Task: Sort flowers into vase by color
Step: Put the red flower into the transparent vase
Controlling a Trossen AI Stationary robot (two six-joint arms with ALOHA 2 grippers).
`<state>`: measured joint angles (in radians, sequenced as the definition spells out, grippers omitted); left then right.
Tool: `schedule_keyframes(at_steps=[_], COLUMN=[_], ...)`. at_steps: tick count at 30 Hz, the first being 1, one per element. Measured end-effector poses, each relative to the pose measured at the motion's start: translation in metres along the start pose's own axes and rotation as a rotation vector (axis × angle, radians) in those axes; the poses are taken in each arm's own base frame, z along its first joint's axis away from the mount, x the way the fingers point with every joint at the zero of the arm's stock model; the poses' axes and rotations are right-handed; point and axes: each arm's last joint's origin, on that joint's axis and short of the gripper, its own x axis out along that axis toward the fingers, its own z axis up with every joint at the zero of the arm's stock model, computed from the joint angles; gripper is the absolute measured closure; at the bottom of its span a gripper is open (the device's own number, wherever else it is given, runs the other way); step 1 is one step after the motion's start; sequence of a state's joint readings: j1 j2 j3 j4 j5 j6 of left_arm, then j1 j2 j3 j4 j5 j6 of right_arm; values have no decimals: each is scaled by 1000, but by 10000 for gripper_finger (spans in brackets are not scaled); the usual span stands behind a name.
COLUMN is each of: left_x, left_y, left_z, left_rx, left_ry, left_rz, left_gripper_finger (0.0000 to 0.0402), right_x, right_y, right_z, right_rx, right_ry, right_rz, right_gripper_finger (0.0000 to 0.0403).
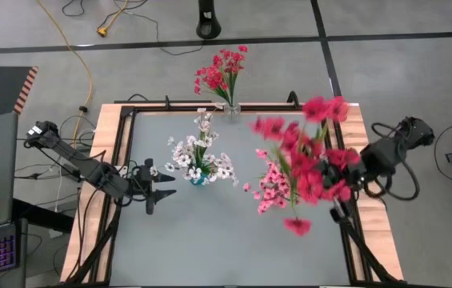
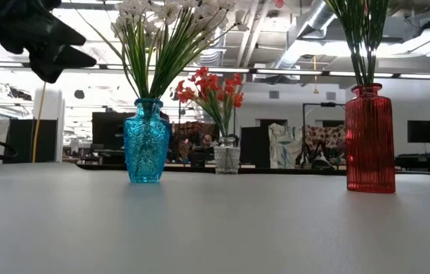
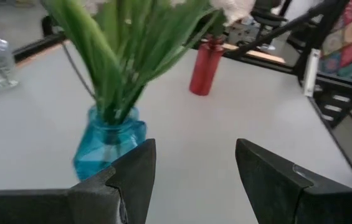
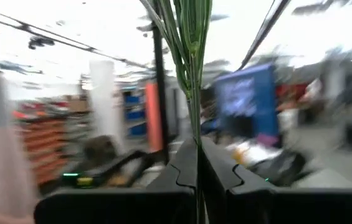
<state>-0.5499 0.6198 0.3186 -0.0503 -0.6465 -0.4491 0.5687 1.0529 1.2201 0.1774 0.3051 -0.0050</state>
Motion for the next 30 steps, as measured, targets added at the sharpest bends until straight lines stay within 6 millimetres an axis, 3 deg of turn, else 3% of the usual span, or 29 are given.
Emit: schedule_keyframes(at_steps=[8, 23, 30], left_x=[-5, -22, -27], left_y=[-10, -23, -23], left_z=[21, 70, 81], left_rx=[55, 135, 148], left_ry=[0, -75, -56], left_rz=[-130, -254, -229], left_gripper_finger=[194, 194, 194], right_x=[8, -5, -10], right_y=[-47, -140, -189], right_z=[7, 17, -1], right_rx=[-264, -364, -355], right_ry=[-48, -17, 38], right_rz=[-179, -210, -251], right_gripper_finger=[371, 371, 371])
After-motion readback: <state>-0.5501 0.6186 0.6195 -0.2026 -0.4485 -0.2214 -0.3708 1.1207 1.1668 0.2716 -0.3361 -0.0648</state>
